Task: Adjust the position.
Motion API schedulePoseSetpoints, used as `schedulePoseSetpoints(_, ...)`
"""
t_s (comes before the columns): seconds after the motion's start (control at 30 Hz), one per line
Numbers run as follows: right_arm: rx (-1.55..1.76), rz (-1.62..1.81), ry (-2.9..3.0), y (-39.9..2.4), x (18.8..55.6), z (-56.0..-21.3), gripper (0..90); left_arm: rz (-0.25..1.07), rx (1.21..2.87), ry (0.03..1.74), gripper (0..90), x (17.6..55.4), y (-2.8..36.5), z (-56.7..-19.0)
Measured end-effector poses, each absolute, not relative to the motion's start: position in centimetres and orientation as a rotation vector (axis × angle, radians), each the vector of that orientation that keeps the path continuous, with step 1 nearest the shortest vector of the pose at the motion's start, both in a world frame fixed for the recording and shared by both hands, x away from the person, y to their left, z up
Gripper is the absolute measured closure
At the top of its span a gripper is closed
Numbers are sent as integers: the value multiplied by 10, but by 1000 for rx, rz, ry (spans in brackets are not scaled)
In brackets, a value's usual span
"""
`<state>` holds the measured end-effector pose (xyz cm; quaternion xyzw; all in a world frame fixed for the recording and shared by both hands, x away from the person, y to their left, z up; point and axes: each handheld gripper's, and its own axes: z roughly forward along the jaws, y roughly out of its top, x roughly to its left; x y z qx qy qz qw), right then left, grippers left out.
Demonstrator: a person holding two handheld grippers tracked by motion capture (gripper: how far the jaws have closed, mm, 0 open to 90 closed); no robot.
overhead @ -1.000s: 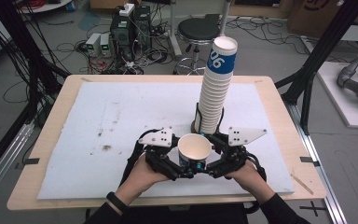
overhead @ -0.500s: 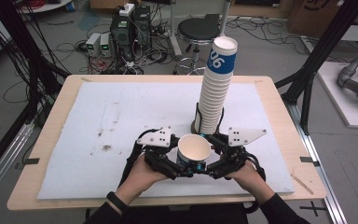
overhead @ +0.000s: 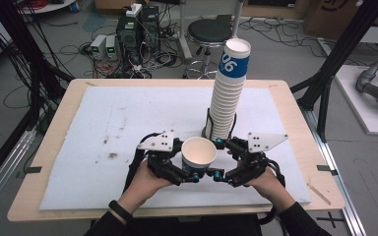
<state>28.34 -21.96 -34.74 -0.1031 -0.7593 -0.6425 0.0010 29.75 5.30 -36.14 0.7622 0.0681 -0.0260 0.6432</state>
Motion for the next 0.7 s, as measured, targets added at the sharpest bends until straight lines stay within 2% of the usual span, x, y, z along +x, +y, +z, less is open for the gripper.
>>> schedulePoseSetpoints(0.7, -361, -1933, -2524, -202, 282, -370, 193, -47, 1620, 202, 251, 295, 58, -353)
